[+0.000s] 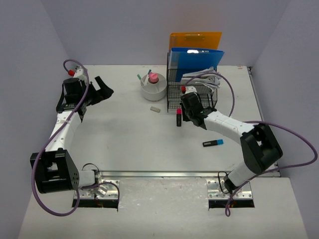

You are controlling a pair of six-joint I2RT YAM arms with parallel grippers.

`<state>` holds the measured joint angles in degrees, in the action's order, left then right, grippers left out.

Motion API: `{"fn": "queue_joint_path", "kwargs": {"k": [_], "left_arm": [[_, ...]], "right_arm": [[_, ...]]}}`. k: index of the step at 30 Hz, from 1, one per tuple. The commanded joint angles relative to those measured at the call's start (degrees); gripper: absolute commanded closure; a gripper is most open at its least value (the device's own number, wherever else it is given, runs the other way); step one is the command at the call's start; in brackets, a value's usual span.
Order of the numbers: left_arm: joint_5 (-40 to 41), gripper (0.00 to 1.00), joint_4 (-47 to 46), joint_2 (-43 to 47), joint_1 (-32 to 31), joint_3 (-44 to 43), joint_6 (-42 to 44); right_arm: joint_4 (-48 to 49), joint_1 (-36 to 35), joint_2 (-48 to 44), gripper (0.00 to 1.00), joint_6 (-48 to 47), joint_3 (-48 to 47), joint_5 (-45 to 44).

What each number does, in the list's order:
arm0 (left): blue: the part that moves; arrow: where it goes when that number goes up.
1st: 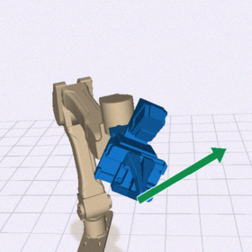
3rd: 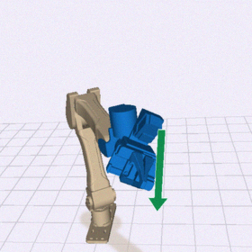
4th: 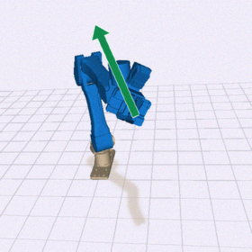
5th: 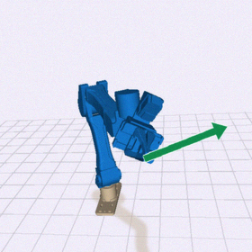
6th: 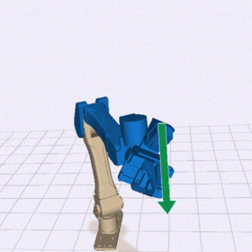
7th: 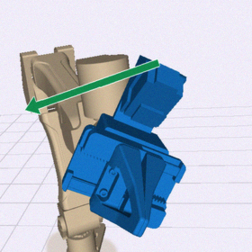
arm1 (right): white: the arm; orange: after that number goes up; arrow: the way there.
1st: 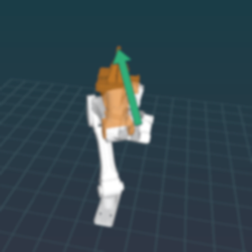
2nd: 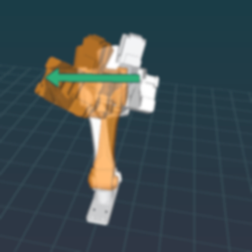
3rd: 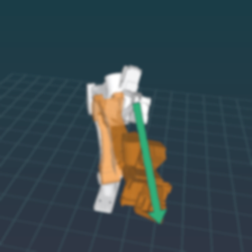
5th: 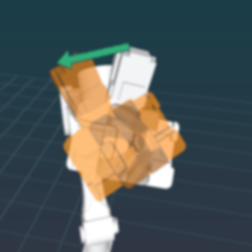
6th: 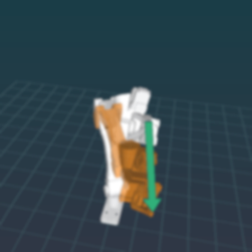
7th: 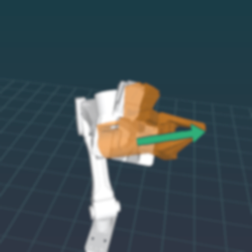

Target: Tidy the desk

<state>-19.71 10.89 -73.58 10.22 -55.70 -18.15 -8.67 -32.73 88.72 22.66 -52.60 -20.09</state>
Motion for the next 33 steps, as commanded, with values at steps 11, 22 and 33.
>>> {"fn": "queue_joint_path", "kwargs": {"k": [11,22,33], "left_arm": [[1.7,0.00,-1.8,1.6,0.6,0.5,0.4],[1.6,0.00,-0.9,1.1,0.6,-0.3,0.4],[2.3,0.00,0.4,1.1,0.7,-1.0,1.5]], "right_arm": [[1.9,0.1,12.3,0.59,12.1,-8.1,1.6],[2.5,-0.1,18.1,0.53,12.5,-9.2,1.3],[0.1,-2.9,16.8,0.89,11.3,-4.2,3.4]]}}
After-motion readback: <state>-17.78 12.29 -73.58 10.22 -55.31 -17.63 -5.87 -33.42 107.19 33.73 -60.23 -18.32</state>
